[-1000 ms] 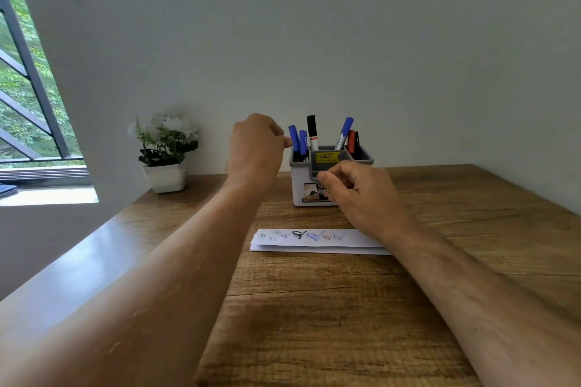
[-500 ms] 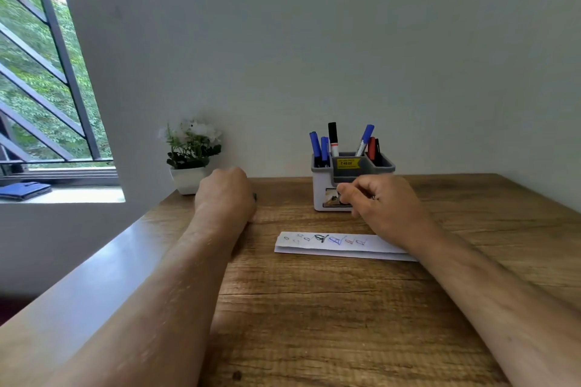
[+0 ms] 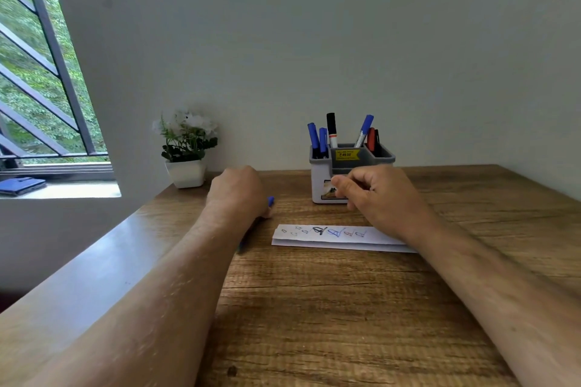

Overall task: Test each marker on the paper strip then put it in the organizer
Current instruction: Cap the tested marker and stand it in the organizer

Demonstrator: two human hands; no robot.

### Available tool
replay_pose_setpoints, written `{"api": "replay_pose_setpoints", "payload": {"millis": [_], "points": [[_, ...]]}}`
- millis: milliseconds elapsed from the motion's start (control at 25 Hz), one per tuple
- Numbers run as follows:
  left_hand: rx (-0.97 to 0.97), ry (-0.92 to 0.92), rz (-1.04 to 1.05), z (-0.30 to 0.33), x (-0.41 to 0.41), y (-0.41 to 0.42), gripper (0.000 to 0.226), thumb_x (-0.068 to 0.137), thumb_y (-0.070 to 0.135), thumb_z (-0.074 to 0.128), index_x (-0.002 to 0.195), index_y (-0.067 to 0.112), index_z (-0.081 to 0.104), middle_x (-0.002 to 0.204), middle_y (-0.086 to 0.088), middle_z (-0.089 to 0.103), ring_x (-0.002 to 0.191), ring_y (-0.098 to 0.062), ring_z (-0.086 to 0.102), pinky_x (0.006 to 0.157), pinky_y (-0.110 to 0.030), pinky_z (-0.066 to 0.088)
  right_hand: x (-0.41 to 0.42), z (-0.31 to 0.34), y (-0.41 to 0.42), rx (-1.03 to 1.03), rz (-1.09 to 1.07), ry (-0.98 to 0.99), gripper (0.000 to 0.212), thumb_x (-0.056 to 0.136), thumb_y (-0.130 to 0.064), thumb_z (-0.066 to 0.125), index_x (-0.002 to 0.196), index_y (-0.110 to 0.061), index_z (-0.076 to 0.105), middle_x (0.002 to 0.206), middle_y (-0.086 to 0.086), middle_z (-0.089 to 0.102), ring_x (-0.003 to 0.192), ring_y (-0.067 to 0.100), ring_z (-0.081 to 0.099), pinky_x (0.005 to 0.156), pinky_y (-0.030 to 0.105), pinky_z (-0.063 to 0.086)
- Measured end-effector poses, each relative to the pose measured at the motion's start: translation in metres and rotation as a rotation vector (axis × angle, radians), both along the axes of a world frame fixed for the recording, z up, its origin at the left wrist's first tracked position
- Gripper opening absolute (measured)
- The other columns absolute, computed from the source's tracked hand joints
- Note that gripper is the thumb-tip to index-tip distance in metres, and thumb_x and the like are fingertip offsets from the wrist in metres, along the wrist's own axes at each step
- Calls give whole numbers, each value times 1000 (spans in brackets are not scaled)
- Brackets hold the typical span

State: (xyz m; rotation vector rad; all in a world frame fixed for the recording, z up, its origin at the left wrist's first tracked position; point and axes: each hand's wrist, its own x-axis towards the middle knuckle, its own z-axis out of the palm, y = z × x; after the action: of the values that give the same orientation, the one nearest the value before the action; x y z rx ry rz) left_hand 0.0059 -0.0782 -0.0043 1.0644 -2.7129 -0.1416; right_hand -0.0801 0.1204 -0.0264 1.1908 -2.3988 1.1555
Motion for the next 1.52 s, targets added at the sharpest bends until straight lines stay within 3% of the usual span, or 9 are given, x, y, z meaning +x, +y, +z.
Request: {"api": "replay_pose_setpoints", "payload": {"millis": [160, 320, 440, 640, 840, 960, 1080, 1280, 1520], "points": [[87, 110, 15, 1, -2, 3, 37, 76, 35, 80, 86, 8, 58, 86, -7, 64, 78, -23, 63, 58, -31, 50, -1, -1, 0, -2, 2, -5, 36, 96, -48, 50, 90, -20, 73, 70, -12, 63, 69, 3, 61, 62, 22, 42], [136, 415, -10, 13, 1, 9, 22, 74, 32, 76, 76, 11, 70, 73, -5, 68, 64, -18, 63, 46, -25, 40, -1, -1, 1, -15, 6, -2, 35, 96, -48, 51, 88, -21, 73, 70, -13, 64, 69, 3, 62, 63, 22, 45], [258, 687, -92, 21, 7, 23, 12, 75, 31, 75, 76, 19, 77, 69, 3, 71, 66, -13, 68, 56, -24, 51, -1, -1, 1, -29, 11, 1, 35, 95, -48, 52, 88, -21, 73, 70, -13, 65, 68, 3, 61, 63, 22, 44], [559, 974, -263, 24, 9, 40, 7, 81, 28, 75, 80, 21, 76, 70, 4, 75, 66, -10, 73, 68, -30, 61, 1, -1, 3, -53, 26, 36, 28, 95, -47, 52, 87, -27, 70, 70, -15, 63, 66, -1, 60, 60, 17, 40], [936, 940, -492, 18, 4, 61, 12, 89, 19, 70, 93, 8, 72, 84, -9, 76, 76, -19, 75, 70, -31, 61, 4, 5, 2, -179, 87, 55, 42, 89, -61, 43, 113, -32, 62, 92, -15, 69, 86, 0, 67, 72, 18, 53], [1025, 891, -616, 13, 0, 69, 14, 91, 16, 68, 97, 5, 72, 92, -15, 75, 78, -19, 74, 70, -27, 60, 6, 6, 3, -185, 119, 25, 46, 91, -53, 51, 131, -31, 52, 89, -10, 72, 77, -2, 69, 69, 19, 57], [1012, 929, -621, 12, 0, 69, 17, 89, 22, 71, 98, 8, 74, 88, -13, 76, 74, -17, 71, 68, -25, 57, 7, 5, 3, -196, 88, 51, 33, 96, -35, 57, 127, -23, 59, 86, -11, 71, 66, -7, 66, 59, 16, 55], [1024, 1061, -583, 13, 0, 60, 10, 88, 22, 70, 92, 14, 74, 81, -8, 75, 71, -15, 68, 69, -27, 60, 6, 5, 2, -166, -5, 54, 16, 87, -31, 73, 96, -26, 61, 75, -12, 63, 60, 2, 62, 59, 19, 52], [1061, 1023, -604, 11, 0, 65, 11, 93, 15, 65, 95, 10, 74, 86, -15, 76, 70, -14, 71, 68, -24, 60, 4, 4, 2, -156, 32, 49, 25, 97, -36, 56, 119, -25, 64, 85, -8, 68, 74, 9, 66, 68, 29, 56]]}}
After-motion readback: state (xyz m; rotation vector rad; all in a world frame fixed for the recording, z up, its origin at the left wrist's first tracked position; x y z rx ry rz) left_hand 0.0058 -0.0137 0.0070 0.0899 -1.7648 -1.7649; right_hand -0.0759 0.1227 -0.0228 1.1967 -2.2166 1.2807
